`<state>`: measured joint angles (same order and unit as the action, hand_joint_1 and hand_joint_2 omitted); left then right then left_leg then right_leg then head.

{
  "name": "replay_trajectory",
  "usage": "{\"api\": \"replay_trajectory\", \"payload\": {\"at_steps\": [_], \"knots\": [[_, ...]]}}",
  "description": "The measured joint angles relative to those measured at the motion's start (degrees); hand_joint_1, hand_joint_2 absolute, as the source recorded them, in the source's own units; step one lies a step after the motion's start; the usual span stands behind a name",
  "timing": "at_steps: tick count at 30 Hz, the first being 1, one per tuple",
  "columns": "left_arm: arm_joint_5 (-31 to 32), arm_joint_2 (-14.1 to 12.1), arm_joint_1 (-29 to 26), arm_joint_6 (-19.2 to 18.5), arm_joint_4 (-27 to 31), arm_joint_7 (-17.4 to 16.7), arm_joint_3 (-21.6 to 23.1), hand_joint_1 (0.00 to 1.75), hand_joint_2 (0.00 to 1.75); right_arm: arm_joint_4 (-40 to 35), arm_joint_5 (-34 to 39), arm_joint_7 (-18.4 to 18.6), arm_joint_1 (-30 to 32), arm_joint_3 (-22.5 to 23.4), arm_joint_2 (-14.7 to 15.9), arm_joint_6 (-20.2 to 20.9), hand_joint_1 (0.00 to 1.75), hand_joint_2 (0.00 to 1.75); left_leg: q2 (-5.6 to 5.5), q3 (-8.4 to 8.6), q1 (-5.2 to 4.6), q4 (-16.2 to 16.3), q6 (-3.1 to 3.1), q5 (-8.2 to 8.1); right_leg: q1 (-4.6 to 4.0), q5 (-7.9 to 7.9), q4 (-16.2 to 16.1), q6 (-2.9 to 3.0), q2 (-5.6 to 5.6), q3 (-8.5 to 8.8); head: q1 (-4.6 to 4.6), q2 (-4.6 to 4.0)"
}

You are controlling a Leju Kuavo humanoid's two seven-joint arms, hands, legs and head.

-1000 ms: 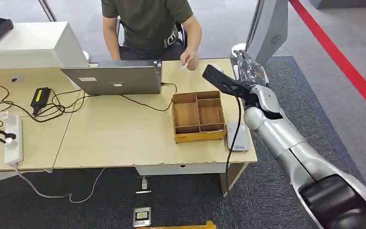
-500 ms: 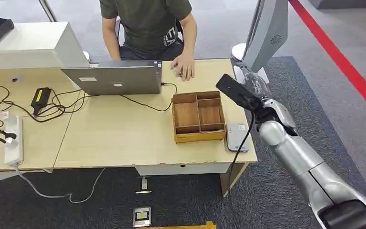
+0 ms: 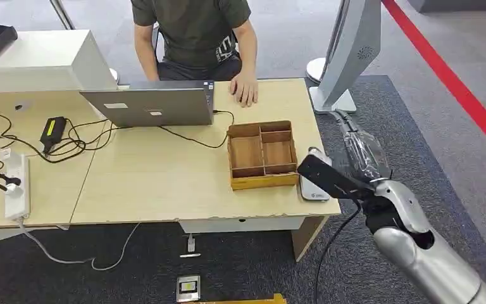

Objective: Pass the card to the sensor for recognition and then transmit it.

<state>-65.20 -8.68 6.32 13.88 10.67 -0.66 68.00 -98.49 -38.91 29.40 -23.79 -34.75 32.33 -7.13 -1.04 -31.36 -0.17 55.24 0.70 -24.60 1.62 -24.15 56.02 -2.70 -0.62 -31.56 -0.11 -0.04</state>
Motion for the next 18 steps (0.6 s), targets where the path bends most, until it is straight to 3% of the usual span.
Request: {"api": "replay_trajectory", "payload": {"at_steps": [9, 14, 15, 18], "knots": [[-0.44, 0.02, 0.12, 0.44, 0.02, 0.28, -0.17, 0.0, 0.0, -5.15, -7.1, -4.89, 6.66, -1.64, -1.64, -6.47, 0.0, 0.0, 0.0, 0.0, 0.04, -0.01, 0.0, 0.0, -0.04, -0.01, 0.0, 0.01, 0.0, 0.05, 0.02, 0.0], [-4.35, 0.24, 0.14, 0.52, 0.02, 3.76, -1.55, 0.0, 0.0, -4.06, -13.34, -5.27, 7.73, -2.86, -4.07, -8.02, 0.0, 0.0, 0.0, -0.01, 0.04, -0.01, 0.0, 0.01, -0.04, -0.01, 0.01, 0.02, 0.0, 0.06, 0.0, 0.0], [-4.42, 0.28, 0.16, 0.52, 0.02, 4.15, -1.81, 0.0, 0.0, -3.34, -15.46, -4.9, 7.77, -3.19, -4.7, -8.13, 0.0, 1.75, 0.01, -0.01, 0.05, -0.02, -0.01, 0.01, -0.05, -0.01, 0.01, 0.02, 0.0, 0.06, 0.0, 0.0], [-4.42, 0.44, 0.21, 0.57, 0.02, 3.98, -2.47, 0.0, 0.0, -0.75, -19.52, -4.59, 7.48, -3.98, -6.54, -7.1, 0.0, 1.75, -0.01, -0.04, 0.06, -0.03, -0.01, 0.01, -0.06, -0.01, 0.02, 0.02, 0.0, 0.06, 0.02, 0.0]]}}
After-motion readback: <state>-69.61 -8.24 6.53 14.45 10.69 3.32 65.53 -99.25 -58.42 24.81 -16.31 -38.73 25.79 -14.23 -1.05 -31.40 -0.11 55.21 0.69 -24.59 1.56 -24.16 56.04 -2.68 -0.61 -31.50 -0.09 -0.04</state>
